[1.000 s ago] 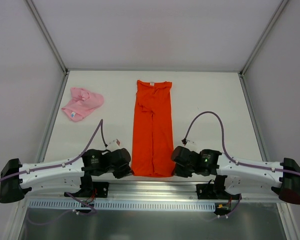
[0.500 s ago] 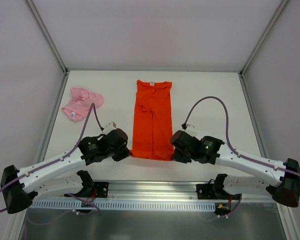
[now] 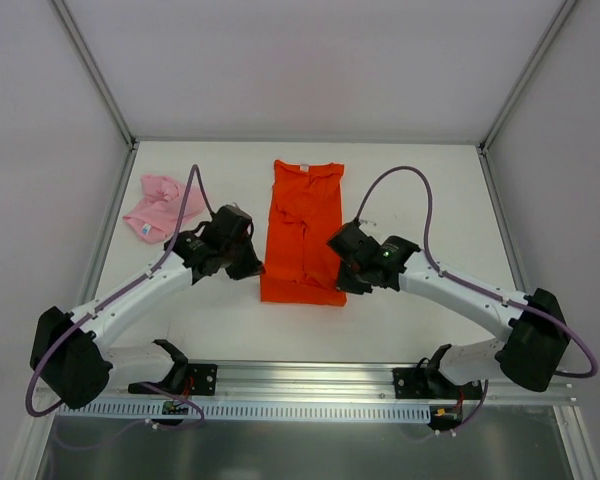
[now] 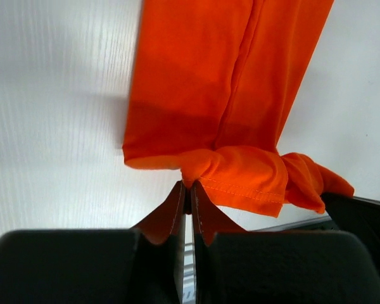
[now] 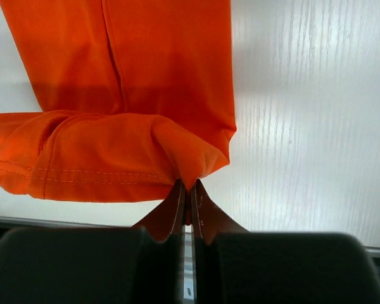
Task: Fold and stack the t-shirts
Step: Fold the folded rectangular tshirt in 1/3 of the way
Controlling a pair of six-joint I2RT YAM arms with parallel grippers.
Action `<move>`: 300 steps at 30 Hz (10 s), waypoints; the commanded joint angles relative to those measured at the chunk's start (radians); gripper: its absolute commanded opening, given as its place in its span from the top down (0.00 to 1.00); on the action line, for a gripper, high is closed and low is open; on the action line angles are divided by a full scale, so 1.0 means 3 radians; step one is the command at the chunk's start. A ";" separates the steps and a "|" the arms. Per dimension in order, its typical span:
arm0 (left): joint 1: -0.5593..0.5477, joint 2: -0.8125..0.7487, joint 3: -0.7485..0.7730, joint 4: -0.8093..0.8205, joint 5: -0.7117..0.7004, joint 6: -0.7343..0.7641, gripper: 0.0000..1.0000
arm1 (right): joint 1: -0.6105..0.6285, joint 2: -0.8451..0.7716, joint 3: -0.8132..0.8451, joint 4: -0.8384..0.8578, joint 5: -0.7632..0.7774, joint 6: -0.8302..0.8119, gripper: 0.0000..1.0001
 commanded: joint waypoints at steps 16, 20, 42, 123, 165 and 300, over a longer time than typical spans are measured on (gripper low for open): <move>0.0520 0.0998 0.0976 0.0183 0.0293 0.0678 1.00 | -0.0842 0.0696 0.0863 -0.0298 -0.0280 -0.1087 0.99; 0.0601 0.1085 0.1022 0.0209 0.0349 0.0698 1.00 | -0.0903 0.0890 0.1078 -0.0323 -0.0331 -0.1189 0.99; 0.0908 0.1892 0.1544 0.0265 0.0594 0.0949 1.00 | -0.1123 0.1790 0.1871 -0.0400 -0.0428 -0.1481 0.99; 0.1026 0.2650 0.1616 0.0690 0.1290 0.1609 0.62 | -0.1757 0.1627 0.1073 0.1093 -0.1379 -0.2754 0.50; 0.0990 0.2532 0.1739 0.0506 0.1310 0.1486 1.00 | -0.1711 0.1622 0.1232 0.1057 -0.1528 -0.2764 0.99; 0.0653 0.2006 -0.0015 0.1078 0.0927 -0.0181 0.73 | -0.0591 0.2788 0.2249 0.1114 -0.0873 -0.3475 0.99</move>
